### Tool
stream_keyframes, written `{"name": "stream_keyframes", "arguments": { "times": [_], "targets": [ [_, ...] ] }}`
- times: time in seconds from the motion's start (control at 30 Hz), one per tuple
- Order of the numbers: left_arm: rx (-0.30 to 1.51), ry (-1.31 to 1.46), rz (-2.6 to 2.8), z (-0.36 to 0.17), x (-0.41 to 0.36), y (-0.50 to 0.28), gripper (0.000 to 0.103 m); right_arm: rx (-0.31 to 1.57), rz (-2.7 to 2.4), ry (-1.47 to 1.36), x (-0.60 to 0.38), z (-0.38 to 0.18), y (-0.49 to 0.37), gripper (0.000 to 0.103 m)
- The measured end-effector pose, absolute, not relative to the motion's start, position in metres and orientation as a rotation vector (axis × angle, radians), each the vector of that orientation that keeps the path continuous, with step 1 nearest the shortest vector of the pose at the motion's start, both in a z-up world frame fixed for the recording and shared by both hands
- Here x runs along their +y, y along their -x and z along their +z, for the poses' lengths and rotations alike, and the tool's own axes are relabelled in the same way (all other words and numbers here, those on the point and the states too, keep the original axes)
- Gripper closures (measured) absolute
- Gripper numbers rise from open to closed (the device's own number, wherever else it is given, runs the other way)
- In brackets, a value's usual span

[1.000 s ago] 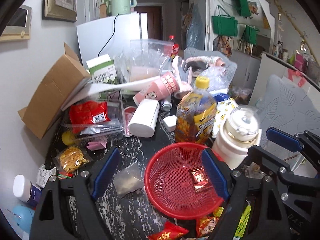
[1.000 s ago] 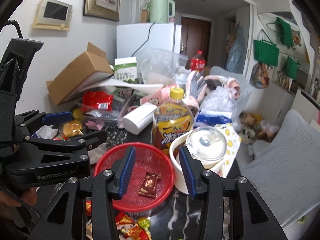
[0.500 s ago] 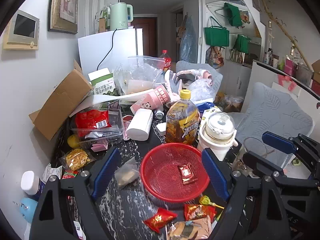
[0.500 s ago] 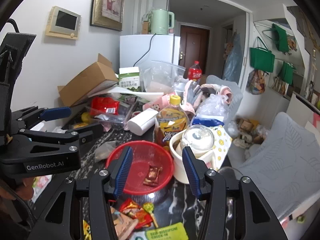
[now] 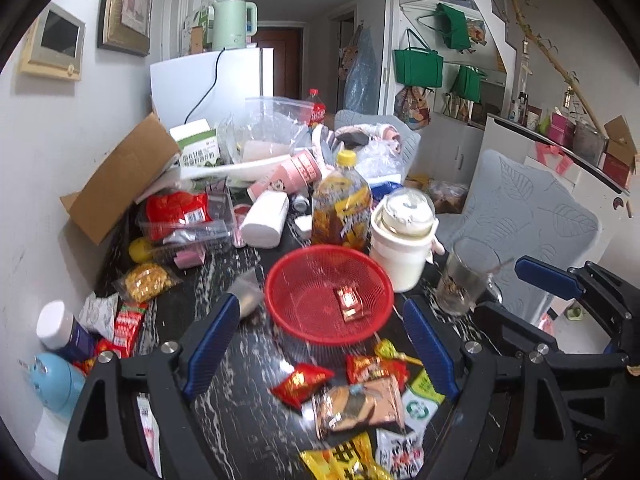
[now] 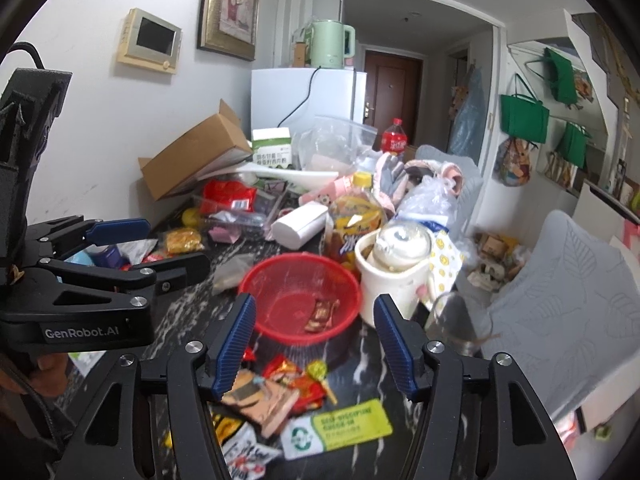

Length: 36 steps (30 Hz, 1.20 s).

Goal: Organize snacks
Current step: 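Move the right gripper to the white printed packet and grasp it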

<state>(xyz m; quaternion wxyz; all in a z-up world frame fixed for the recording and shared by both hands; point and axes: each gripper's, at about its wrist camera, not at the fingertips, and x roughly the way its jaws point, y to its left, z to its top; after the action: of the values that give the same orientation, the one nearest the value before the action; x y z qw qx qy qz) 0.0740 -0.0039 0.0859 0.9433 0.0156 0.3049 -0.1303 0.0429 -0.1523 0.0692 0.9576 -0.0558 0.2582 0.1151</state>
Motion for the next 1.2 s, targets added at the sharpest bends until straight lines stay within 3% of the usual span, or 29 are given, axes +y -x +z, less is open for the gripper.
{"name": "stream_keyframes", "arguments": {
  "times": [0.53, 1.2],
  "targets": [
    [0.802, 0.018, -0.317, 0.020, 0.006, -0.032, 0.019, 0.705, 0.239, 0.070, -0.145, 0.002, -0.003, 0.042],
    [0.950, -0.015, -0.242, -0.057, 0.009, -0.035, 0.019, 0.908, 0.287, -0.027, -0.141, -0.075, -0.013, 0.042]
  ]
}}
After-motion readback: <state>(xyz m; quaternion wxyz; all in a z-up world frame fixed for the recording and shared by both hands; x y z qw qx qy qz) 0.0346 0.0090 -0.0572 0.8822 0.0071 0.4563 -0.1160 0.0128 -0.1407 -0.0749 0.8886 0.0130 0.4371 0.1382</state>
